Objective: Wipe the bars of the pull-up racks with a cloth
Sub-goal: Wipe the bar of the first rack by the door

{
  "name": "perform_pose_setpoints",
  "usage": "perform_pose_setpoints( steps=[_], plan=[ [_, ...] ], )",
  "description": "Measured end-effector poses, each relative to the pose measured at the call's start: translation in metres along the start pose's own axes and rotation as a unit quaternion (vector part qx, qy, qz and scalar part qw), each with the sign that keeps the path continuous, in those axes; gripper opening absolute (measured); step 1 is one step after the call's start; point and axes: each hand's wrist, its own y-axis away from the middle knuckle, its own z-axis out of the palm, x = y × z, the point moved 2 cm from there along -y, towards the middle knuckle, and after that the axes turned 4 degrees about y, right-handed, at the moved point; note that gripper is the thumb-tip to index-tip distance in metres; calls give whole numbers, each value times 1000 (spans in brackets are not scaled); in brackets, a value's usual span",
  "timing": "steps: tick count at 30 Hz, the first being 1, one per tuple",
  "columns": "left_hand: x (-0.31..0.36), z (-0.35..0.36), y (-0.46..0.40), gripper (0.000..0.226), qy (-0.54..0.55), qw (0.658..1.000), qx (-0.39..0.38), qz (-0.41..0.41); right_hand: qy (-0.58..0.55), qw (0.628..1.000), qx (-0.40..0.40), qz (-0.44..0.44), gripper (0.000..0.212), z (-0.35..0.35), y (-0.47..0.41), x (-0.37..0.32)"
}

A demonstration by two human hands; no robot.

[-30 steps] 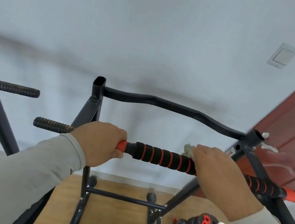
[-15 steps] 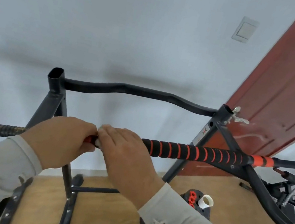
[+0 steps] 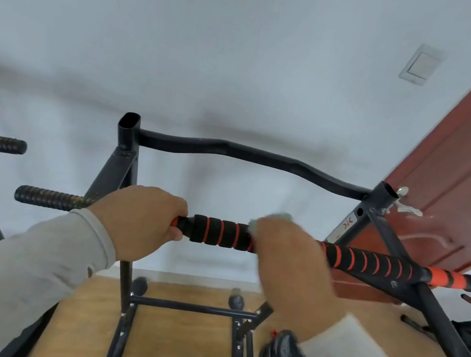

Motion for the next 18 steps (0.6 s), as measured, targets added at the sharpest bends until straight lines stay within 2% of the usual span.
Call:
perform_pose_setpoints(
  steps=[3,5,7,10,13,16,18],
  plan=[
    [-1,0,1,10,-13,1000,20,6,-107,988,95,-53,19,6,-13,-68],
    [-4,0,1,23,-23,999,29,8,-141,977,132,-90,19,13,-16,-88],
    [-5,0,1,19,3,1000,17,6,-120,974,134,-138,27,15,-12,-85],
    [-3,-1,1,10,9,1000,3,0,-64,973,125,-181,38,13,0,-43],
    [-3,0,1,12,16,1000,0,-6,-27,986,108,-126,40,4,10,9],
    [-4,0,2,12,15,1000,-1,-8,77,996,52,-13,44,1,26,67],
    [-4,1,2,12,17,1000,1,-9,88,993,11,74,33,-6,36,96]
  ],
)
